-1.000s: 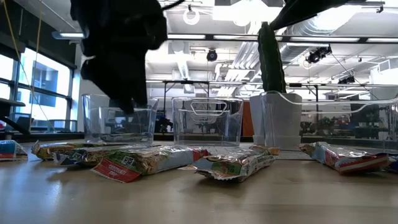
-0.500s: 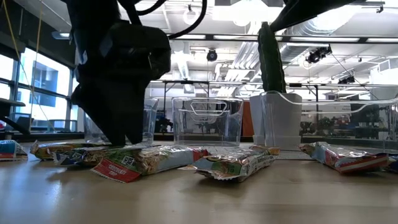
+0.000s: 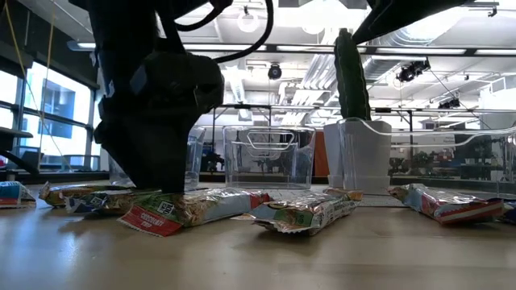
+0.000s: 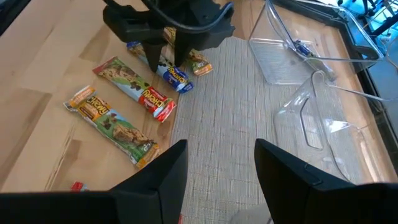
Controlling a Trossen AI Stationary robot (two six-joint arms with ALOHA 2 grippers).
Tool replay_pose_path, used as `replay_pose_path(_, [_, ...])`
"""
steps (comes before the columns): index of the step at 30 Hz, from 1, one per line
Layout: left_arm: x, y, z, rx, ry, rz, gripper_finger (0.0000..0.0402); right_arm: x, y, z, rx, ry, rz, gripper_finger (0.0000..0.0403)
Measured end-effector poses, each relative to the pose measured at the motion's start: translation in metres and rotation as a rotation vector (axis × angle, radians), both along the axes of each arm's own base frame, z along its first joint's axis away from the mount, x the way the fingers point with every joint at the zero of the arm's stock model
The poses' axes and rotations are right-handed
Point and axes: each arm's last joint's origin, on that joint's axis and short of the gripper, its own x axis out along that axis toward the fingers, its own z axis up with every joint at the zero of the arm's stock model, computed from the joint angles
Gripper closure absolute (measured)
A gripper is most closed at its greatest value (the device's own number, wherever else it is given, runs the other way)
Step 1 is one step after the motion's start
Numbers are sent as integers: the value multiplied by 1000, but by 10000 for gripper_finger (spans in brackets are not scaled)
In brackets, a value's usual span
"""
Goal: Pick and place Granola Bars by type
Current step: Put the blue granola bar into the left bin
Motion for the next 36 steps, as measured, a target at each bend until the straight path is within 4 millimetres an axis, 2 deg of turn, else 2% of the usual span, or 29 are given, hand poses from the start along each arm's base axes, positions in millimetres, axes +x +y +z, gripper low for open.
replay_pose_path(8, [3,-2,8,27,2,-28,237,0,1,0,24,8,15,233])
replay_pose_path(13, [12,-7,27,26,25,-128,272,0,1,0,26,13,20,233])
replay_pose_path(18, [11,-5,67,144,156,-203,286,0,1,-1,29,15,23,234])
replay_pose_path(23, [1,7,125,426,280,-213,286,0,2,-1,49,22,34,234])
replay_pose_path(25, [-2,11,149,521,275,-188,286,0,2,-1,64,21,24,234])
replay_pose_path(29, [-6,22,188,507,133,-266,286,-1,2,-1,93,24,13,234])
replay_pose_path(31, [-17,35,207,552,111,-254,286,-1,2,-1,100,29,18,234])
replay_pose_path(36, [-42,81,235,628,91,-182,286,-2,2,-2,93,43,15,234])
